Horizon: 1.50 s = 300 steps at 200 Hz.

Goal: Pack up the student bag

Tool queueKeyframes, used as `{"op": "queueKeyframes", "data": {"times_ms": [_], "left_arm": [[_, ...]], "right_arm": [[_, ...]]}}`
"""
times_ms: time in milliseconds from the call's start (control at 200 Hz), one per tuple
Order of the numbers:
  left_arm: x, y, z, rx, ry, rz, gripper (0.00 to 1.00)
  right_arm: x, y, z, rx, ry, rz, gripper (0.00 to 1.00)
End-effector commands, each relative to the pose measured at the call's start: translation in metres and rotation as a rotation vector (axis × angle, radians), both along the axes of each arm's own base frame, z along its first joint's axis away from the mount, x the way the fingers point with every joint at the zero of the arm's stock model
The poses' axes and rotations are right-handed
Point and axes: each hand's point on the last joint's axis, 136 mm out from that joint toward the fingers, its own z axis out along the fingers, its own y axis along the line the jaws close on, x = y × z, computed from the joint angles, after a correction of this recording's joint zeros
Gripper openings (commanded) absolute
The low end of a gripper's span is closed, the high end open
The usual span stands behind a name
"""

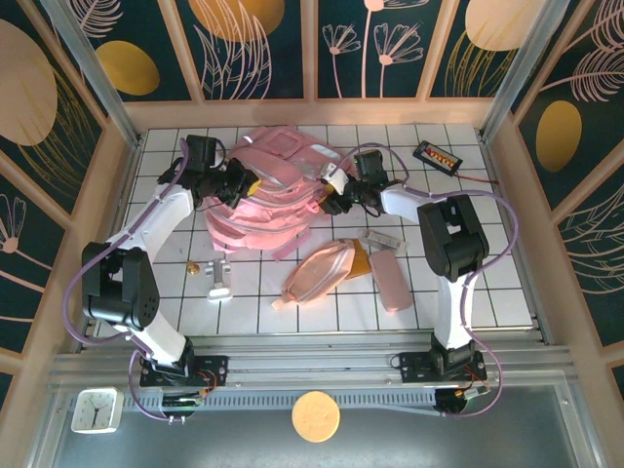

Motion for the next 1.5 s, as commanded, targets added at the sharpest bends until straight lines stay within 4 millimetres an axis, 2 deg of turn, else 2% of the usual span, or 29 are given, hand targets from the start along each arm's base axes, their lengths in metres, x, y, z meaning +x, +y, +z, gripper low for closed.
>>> {"op": "queueKeyframes", "data": {"times_ms": [0, 85, 295, 385, 530, 671, 821, 976, 1111, 1251, 1496], "left_arm": [[-0.004, -0.016, 0.059, -0.102, -0.174, -0.084, 0.00], [-0.006, -0.016, 0.059, -0.104, -0.172, -0.086, 0.00], [-0.009, -0.015, 0.057, -0.100, -0.170, -0.080, 0.00], [-0.009, -0.013, 0.055, -0.096, -0.170, -0.072, 0.00], [-0.009, -0.010, 0.052, -0.087, -0.171, -0.054, 0.00], [-0.008, -0.009, 0.046, -0.081, -0.168, -0.047, 0.00], [-0.006, -0.009, 0.041, -0.078, -0.169, -0.040, 0.00], [-0.006, -0.008, 0.037, -0.066, -0.166, -0.041, 0.00], [-0.007, -0.006, 0.033, -0.036, -0.162, -0.051, 0.00], [-0.008, -0.004, 0.031, -0.020, -0.161, -0.055, 0.00], [-0.007, -0.008, 0.030, -0.034, -0.157, -0.073, 0.00]], "right_arm": [[0.015, 0.012, 0.010, 0.023, -0.072, -0.014, 0.40], [0.018, 0.012, 0.013, 0.035, -0.077, -0.025, 0.26], [0.013, 0.009, 0.018, 0.029, -0.078, -0.028, 0.06], [0.007, 0.004, 0.019, 0.017, -0.076, -0.031, 0.00], [-0.008, -0.002, 0.023, 0.003, -0.037, -0.013, 0.00], [-0.026, -0.002, 0.035, 0.017, 0.035, 0.026, 0.00], [-0.050, -0.002, 0.041, 0.044, 0.170, 0.088, 0.00], [-0.061, -0.006, 0.046, 0.070, 0.294, 0.101, 0.00], [-0.056, -0.019, 0.050, 0.125, 0.400, 0.047, 0.00], [-0.039, -0.035, 0.053, 0.180, 0.486, -0.032, 0.00], [-0.031, -0.026, 0.064, 0.259, 0.544, -0.015, 0.00]]}}
